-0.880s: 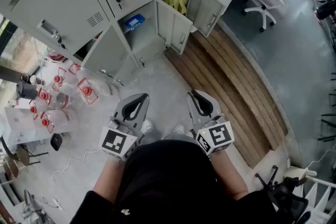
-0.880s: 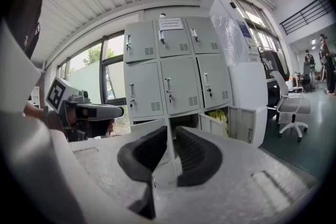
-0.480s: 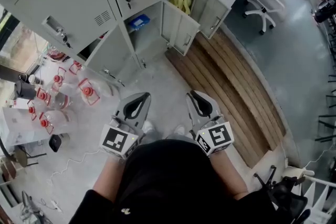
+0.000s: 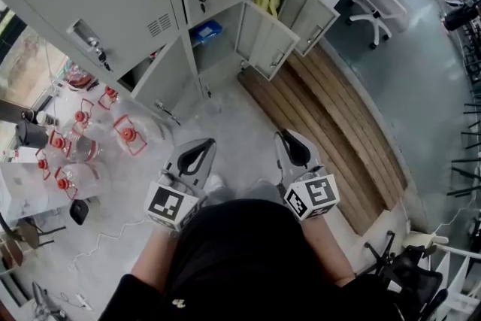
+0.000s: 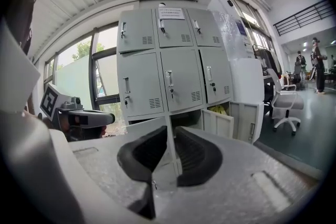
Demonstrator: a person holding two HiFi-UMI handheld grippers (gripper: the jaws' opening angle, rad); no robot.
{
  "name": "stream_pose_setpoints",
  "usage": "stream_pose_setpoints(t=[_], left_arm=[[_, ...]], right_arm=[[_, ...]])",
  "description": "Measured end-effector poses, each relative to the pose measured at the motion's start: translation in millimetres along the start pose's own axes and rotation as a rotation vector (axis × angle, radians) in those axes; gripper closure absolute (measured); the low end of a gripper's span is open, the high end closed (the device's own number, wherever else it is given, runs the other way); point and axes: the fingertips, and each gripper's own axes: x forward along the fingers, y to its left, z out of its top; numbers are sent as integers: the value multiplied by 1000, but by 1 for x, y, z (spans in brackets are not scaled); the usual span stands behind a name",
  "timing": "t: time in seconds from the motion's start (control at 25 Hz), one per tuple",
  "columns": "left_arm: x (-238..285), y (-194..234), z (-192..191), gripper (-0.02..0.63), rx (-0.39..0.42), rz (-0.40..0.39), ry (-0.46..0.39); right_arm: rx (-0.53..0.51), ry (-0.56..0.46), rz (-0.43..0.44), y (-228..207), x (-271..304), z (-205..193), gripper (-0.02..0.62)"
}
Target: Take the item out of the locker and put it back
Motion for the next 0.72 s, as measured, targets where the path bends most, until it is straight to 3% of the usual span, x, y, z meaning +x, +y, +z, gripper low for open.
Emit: stream_pose_setpoints(t=[0.44,0.72], left_arm=[[30,28,4,595,-15,-6,33],[83,46,9,595,-11,41,69]], right_arm=[[15,5,-30,-17,33,0,546],[29,12,16,-66,74,6,546]])
